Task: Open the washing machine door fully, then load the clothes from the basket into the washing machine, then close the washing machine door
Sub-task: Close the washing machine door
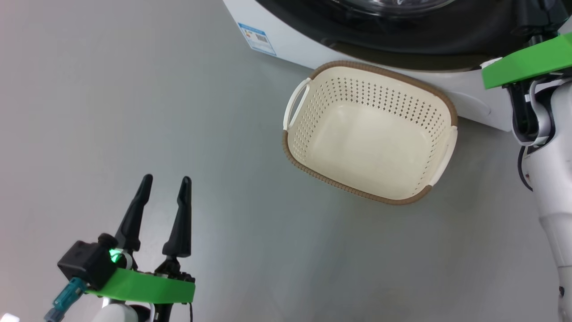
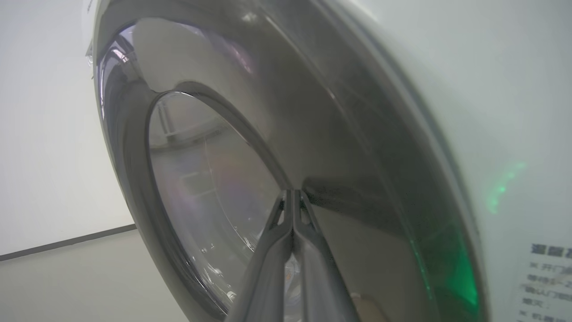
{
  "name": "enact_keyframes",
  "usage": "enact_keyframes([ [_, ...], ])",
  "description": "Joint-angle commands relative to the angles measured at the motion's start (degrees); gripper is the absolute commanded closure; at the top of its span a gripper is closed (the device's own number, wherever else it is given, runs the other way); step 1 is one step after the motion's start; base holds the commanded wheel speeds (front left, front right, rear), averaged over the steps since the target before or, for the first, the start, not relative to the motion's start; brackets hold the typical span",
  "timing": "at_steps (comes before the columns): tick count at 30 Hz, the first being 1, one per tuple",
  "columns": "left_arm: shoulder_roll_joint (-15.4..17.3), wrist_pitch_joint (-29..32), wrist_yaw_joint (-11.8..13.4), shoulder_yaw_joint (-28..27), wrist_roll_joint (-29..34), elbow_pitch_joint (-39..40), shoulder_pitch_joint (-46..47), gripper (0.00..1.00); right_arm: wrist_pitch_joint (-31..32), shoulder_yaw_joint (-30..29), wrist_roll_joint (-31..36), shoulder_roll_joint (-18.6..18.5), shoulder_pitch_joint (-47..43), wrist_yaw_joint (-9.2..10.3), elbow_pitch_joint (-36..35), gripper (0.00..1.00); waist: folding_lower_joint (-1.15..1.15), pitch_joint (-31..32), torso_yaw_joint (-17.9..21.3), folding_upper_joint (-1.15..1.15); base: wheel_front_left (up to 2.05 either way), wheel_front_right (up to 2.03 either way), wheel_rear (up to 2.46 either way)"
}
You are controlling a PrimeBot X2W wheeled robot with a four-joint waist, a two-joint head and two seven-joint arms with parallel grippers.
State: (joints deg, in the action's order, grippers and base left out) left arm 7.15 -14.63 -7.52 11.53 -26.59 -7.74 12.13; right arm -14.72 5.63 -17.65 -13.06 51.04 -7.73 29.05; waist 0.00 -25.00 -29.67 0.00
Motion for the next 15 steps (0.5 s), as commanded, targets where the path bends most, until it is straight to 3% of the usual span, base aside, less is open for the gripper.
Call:
enact_keyframes([
  [1, 1.9, -0.4, 0.0, -2.1, -0.2, 0.6, 0.8, 0.00, -0.3, 1.1, 0.0, 1.0, -0.6, 0.24, -1.2, 1.00, 0.00, 0.9, 0.6, 0.00, 0.00, 0.00, 0.00],
  [6, 2.6, -0.4, 0.0, -2.4, -0.1, -0.3, 0.2, 0.00, -0.3, 3.4, -0.8, 1.9, -3.9, 0.24, -1.5, 1.00, 0.00, 3.4, 2.1, 0.00, 0.00, 0.00, 0.00],
  [10, 3.4, -0.4, 0.0, -3.0, 0.0, -1.0, -0.4, 0.00, -0.3, 4.5, -1.6, 2.2, -7.0, 0.24, -1.9, 0.56, 0.00, 5.6, 3.5, 0.00, 0.00, 0.00, 0.00],
  [12, 3.8, -0.4, 0.0, -3.3, 0.1, -1.3, -0.9, 0.00, -0.3, 4.8, -2.0, 2.4, -8.5, 0.24, -2.1, 0.09, 0.00, 6.7, 4.3, 0.00, 0.00, 0.00, 0.00],
  [13, 4.0, -0.4, 0.0, -3.4, 0.1, -1.5, -1.1, 0.00, -0.3, 4.6, -2.2, 2.6, -9.2, 0.24, -2.2, 0.00, 0.00, 7.3, 4.8, 0.00, 0.00, 0.00, 0.00],
  [15, 4.5, -0.4, 0.0, -3.6, 0.2, -1.7, -1.6, 0.00, -0.3, 4.4, -2.5, 2.8, -10.7, 0.24, -2.5, 0.00, 0.00, 8.3, 5.6, 0.00, 0.00, 0.00, 0.00],
])
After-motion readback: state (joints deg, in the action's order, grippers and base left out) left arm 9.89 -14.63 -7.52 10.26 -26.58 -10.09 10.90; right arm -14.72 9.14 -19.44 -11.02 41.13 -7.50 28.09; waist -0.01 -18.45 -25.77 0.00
